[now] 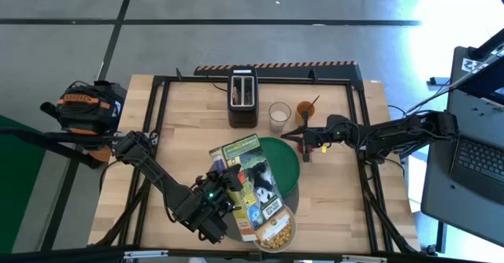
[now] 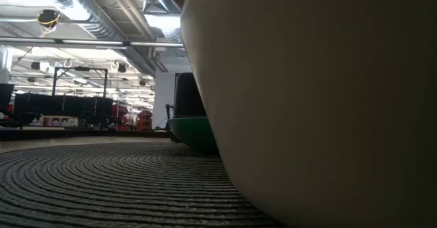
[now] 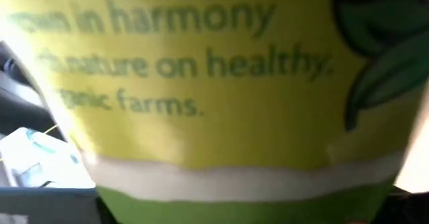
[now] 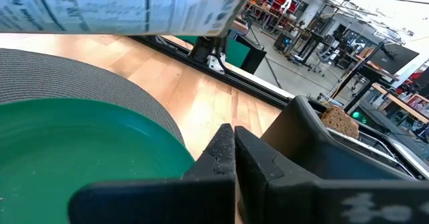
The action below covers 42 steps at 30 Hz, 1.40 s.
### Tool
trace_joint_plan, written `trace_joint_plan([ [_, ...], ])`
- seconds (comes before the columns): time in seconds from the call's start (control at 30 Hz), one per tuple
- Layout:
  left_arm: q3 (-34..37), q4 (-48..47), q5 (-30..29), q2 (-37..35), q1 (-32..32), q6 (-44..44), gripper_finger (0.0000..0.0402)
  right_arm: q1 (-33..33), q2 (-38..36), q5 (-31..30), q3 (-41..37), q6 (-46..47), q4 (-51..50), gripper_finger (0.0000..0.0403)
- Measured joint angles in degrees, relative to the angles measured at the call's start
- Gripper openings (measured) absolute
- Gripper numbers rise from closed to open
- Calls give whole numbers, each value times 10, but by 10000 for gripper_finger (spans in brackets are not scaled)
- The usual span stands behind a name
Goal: Arrange a breakfast setting
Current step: Pour the cereal into the white bowl
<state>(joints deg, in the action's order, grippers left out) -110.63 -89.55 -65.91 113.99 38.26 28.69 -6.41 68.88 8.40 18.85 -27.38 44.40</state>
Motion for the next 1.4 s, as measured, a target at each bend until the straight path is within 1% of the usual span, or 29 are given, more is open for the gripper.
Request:
trace_joint_plan([
  [0.33, 0, -4, 42, 0, 0, -49, 212, 0, 0, 0, 0, 0, 0, 0],
  [0.53, 0, -4, 80, 0, 3, -113, 212, 0, 0, 1, 0, 0, 0, 0],
  [0.73, 0, -5, 96, 0, 13, -154, 212, 0, 0, 2, 0, 0, 0, 0],
  [0.83, 3, -3, 119, 0, 14, -181, 212, 0, 0, 2, 0, 0, 0, 0],
  [1.0, 67, -5, 125, -4, 16, -223, 212, 0, 0, 2, 0, 0, -1, 0],
  [1.2, 151, -3, 127, -4, 16, -322, 209, 0, 0, 2, 0, 0, -1, 0],
  [1.27, 165, -4, 125, -7, 18, -346, 203, 0, 0, 2, 0, 0, -1, 0],
  [1.4, 167, -5, 125, -19, 31, -368, 185, 0, 0, 0, 0, 0, -1, 0],
])
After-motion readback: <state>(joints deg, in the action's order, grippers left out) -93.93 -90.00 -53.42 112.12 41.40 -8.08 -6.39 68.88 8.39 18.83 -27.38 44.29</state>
